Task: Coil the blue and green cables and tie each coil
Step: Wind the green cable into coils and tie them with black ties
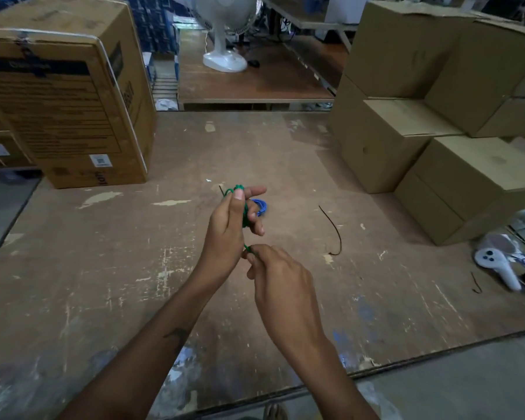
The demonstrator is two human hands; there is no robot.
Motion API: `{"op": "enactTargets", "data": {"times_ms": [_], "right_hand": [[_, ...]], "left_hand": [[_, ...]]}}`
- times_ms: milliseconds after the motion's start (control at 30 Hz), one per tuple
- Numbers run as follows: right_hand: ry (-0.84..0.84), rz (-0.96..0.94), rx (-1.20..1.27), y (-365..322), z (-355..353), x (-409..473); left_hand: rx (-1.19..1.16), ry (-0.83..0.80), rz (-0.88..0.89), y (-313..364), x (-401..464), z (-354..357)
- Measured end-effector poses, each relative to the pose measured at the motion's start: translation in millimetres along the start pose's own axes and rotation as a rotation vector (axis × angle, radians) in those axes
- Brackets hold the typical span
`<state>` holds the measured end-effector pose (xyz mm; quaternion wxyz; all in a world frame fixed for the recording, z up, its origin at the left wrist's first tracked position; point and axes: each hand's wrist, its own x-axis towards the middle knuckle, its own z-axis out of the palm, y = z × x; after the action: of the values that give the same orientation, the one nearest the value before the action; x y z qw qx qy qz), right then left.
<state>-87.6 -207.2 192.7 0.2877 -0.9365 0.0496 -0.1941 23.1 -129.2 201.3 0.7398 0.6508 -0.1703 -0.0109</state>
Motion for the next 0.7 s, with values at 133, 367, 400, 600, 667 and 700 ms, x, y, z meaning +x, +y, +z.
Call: {"op": "enactTargets", "data": {"times_ms": [133, 367, 400, 600, 667, 700], "right_hand": [[0.256, -0.052, -0.067, 4.7, -27.4, 15.2], [0.279, 0.077, 0.084, 25.6, -54.7, 42.1], [0.257, 0.097, 0.077, 28.3, -53.6, 44.3], [0.302, 0.061, 0.244, 24.2, -33.8, 24.2], [0.287, -0.012, 0.197, 26.0, -30.1, 15.4], [0.252, -0.039, 0.177, 28.7, -27.8, 13.0]], "left_hand": [[0.242, -0.16, 0.064, -10.7, -16.4, 0.0], [0.133, -0.223, -0.087, -8.3, -47.7, 2.8], [0.065, -0.196, -0.129, -6.8, -52.4, 7.0], [-0.218, 0.012, -0.371, 7.1, -42.4, 20.8], [-0.291, 0.044, -0.411, 5.6, -31.9, 15.6], [-0.332, 0.044, -0.434, 4.4, -27.9, 12.4]]}}
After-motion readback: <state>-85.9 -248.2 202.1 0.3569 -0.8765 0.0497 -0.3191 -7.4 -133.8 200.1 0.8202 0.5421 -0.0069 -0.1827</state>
